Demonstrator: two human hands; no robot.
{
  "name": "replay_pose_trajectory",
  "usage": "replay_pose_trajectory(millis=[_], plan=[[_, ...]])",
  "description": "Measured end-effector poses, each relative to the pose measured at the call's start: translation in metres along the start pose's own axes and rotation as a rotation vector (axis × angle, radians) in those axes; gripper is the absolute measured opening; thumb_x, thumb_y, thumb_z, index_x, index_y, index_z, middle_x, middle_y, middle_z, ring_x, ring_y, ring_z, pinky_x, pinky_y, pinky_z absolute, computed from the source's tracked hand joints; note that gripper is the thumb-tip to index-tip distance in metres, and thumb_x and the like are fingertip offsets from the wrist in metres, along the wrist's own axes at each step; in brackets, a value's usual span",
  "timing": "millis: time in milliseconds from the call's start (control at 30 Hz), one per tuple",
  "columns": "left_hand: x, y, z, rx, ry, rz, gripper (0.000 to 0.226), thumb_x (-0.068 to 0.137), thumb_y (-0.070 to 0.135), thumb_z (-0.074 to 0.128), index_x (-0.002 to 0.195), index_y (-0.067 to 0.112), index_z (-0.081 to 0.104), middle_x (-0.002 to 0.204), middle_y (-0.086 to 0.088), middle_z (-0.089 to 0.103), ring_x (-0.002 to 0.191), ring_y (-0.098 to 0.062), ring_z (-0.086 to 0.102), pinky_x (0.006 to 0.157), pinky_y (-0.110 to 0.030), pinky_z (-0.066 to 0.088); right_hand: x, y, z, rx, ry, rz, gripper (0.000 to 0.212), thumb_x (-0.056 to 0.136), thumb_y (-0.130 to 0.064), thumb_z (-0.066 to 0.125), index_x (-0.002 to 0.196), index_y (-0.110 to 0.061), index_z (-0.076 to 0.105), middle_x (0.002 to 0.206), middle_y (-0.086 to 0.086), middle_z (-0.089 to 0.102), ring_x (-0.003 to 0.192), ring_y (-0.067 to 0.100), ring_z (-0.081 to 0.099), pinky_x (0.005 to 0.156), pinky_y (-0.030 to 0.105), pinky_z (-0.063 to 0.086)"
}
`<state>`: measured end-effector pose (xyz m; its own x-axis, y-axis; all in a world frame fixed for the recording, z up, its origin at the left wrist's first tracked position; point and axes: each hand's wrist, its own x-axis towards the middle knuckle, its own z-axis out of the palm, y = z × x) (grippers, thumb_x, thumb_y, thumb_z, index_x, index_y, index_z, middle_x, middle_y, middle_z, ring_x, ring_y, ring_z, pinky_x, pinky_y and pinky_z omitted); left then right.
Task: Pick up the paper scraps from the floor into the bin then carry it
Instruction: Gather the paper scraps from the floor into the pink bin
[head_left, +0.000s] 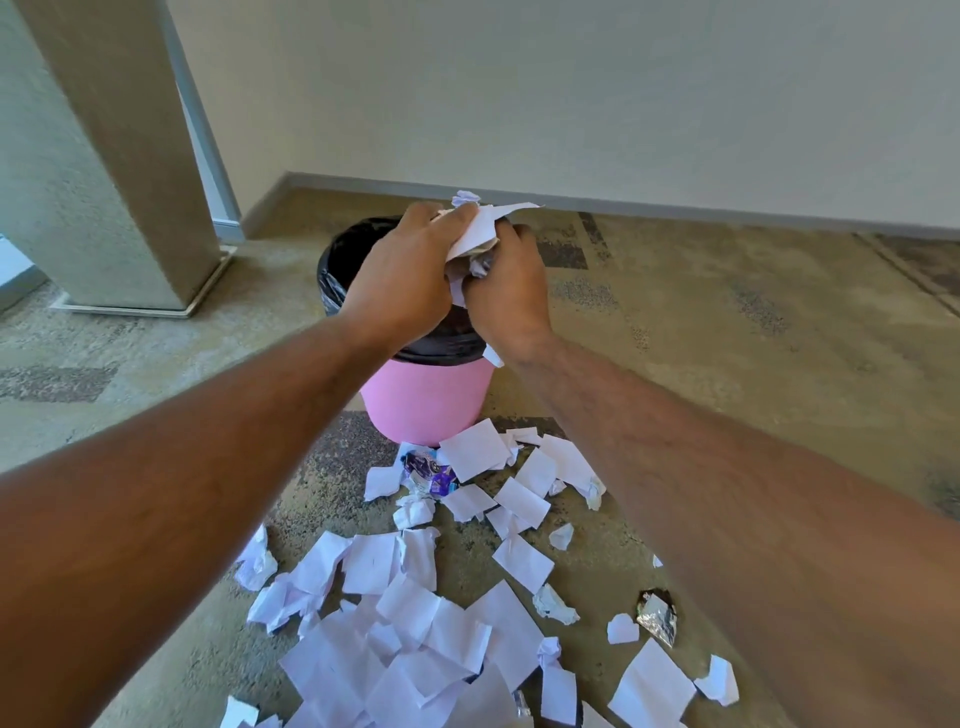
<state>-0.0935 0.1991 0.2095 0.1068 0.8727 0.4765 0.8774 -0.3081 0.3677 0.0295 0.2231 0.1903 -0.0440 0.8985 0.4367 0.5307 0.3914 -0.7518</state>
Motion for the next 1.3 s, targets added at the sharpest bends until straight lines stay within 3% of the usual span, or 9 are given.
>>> replay_pose_trajectory(millis=[133, 300, 467, 633, 767, 900, 1000, 1167, 1300], plan=[[0.012, -0.023, 0.006, -0.024, -0.047, -0.016, 0.056, 0.097, 0.016, 0.053, 0.152, 0.023, 0.042, 0.143, -0.013, 0.048, 0.127, -0.033, 0.051, 0.098, -0.038, 0.044, 0.014, 0.005, 0.016, -0.064, -0.028, 0.048, 0.037, 0.085, -0.004, 0.06, 0.12, -0.015, 0.061, 0.114, 0.01, 0.052, 0.096, 0.026, 0.057, 0.093, 0.044, 0.05], [0.019, -0.049, 0.015, 0.0, -0.174, -0.063, 0.063, 0.09, 0.018, 0.059, 0.151, 0.018, 0.04, 0.142, -0.017, 0.045, 0.131, -0.034, 0.046, 0.097, -0.04, 0.045, 0.021, 0.018, 0.025, -0.164, -0.161, 0.11, 0.054, 0.085, 0.0, 0.062, 0.136, -0.015, 0.049, 0.133, 0.016, 0.043, 0.116, 0.031, 0.049, 0.095, 0.03, 0.042], [0.01, -0.058, 0.027, -0.004, -0.209, -0.124, 0.072, 0.091, 0.018, 0.063, 0.155, 0.017, 0.032, 0.149, -0.017, 0.041, 0.134, -0.036, 0.045, 0.105, -0.042, 0.042, 0.019, 0.026, 0.024, -0.262, -0.278, 0.073, 0.07, 0.086, -0.022, 0.072, 0.147, -0.015, 0.038, 0.137, 0.015, 0.039, 0.125, 0.031, 0.044, 0.093, 0.026, 0.034], [0.004, -0.054, 0.031, -0.005, -0.213, -0.157, 0.081, 0.084, 0.021, 0.064, 0.156, 0.015, 0.03, 0.149, -0.014, 0.046, 0.145, -0.037, 0.032, 0.115, -0.055, 0.032, 0.015, 0.025, 0.016, -0.368, -0.304, -0.014, 0.073, 0.087, -0.036, 0.067, 0.151, -0.02, 0.035, 0.14, 0.012, 0.048, 0.124, 0.033, 0.052, 0.099, 0.049, 0.047], [-0.004, -0.036, 0.029, 0.046, -0.181, -0.118, 0.078, 0.083, 0.026, 0.058, 0.156, 0.015, 0.03, 0.156, -0.009, 0.039, 0.153, -0.036, 0.011, 0.118, -0.067, 0.012, 0.003, 0.028, 0.003, -0.388, -0.227, -0.101, 0.062, 0.09, -0.041, 0.063, 0.144, -0.018, 0.044, 0.134, 0.009, 0.056, 0.119, 0.029, 0.057, 0.097, 0.051, 0.048], [-0.034, -0.012, 0.037, 0.014, -0.004, 0.043, 0.067, 0.078, 0.015, 0.052, 0.144, 0.009, 0.049, 0.145, -0.012, 0.049, 0.145, -0.031, 0.034, 0.116, -0.057, 0.028, -0.031, 0.051, -0.021, -0.339, -0.057, -0.174, 0.041, 0.091, -0.032, 0.064, 0.126, -0.012, 0.056, 0.12, 0.006, 0.059, 0.107, 0.024, 0.058, 0.089, 0.047, 0.05], [-0.071, 0.01, 0.055, 0.024, 0.091, 0.216, 0.055, 0.078, 0.012, 0.043, 0.13, 0.007, 0.061, 0.127, -0.011, 0.058, 0.12, -0.029, 0.051, 0.096, -0.042, 0.039, -0.07, 0.08, -0.043, -0.376, -0.013, -0.157, 0.034, 0.092, -0.032, 0.063, 0.119, -0.013, 0.055, 0.116, 0.005, 0.054, 0.103, 0.023, 0.055, 0.085, 0.045, 0.051], [-0.138, 0.043, 0.102, -0.021, -0.175, 0.33, 0.038, 0.081, -0.002, 0.062, 0.119, 0.006, 0.067, 0.116, -0.013, 0.062, 0.099, -0.031, 0.059, 0.079, -0.044, 0.052, -0.151, 0.141, -0.086, -0.502, -0.263, 0.058, 0.052, 0.092, -0.05, 0.064, 0.13, -0.016, 0.055, 0.121, 0.005, 0.05, 0.109, 0.025, 0.053, 0.087, 0.043, 0.051], [-0.18, 0.067, 0.141, -0.044, -0.84, 0.068, 0.055, 0.091, 0.041, 0.069, 0.141, 0.028, 0.052, 0.142, 0.002, 0.053, 0.123, -0.02, 0.055, 0.098, -0.038, 0.053, -0.213, 0.183, -0.121, -0.561, -0.65, 0.428, 0.096, 0.071, -0.081, 0.065, 0.149, -0.031, 0.038, 0.142, 0.002, 0.036, 0.131, 0.027, 0.042, 0.1, 0.046, 0.047]])
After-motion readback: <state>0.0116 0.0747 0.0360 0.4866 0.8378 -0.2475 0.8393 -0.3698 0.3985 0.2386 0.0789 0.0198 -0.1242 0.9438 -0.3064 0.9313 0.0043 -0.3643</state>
